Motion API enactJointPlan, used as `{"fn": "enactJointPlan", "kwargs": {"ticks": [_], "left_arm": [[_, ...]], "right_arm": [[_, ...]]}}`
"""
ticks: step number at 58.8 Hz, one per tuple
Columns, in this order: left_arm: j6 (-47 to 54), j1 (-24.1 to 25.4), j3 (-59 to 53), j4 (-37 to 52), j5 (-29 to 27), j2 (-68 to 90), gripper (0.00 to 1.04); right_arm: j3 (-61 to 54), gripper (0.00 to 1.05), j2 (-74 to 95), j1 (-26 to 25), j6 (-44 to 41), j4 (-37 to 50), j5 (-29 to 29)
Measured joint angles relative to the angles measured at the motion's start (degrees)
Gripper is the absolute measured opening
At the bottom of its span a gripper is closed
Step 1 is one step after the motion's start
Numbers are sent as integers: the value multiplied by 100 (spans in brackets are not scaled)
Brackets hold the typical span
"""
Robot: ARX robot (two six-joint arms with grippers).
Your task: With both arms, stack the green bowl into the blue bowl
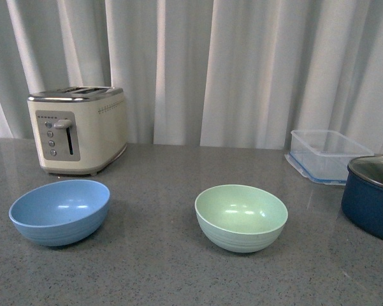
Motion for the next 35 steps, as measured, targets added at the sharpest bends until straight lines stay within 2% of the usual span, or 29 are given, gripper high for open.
{"fn": "enactJointPlan", "kwargs": {"ticks": [23, 25, 27, 28, 30, 35], "left_arm": [[-2, -7, 9, -13, -55, 13, 98], [-175, -146, 136, -407, -584, 227, 98], [-457, -315, 520, -1285, -1458, 802, 98], [-538, -330, 621, -1473, -1556, 981, 98], [-817, -229, 992, -2087, -2345, 1849, 98], [-951, 243, 1305, -1888, -2389, 2957, 98]], "right_arm": [[0, 95, 0, 0, 0, 0, 0], [0, 95, 0, 0, 0, 0, 0], [0, 95, 0, 0, 0, 0, 0], [0, 95, 0, 0, 0, 0, 0], [0, 95, -2, 0, 0, 0, 0], [0, 95, 0, 0, 0, -2, -4]]}}
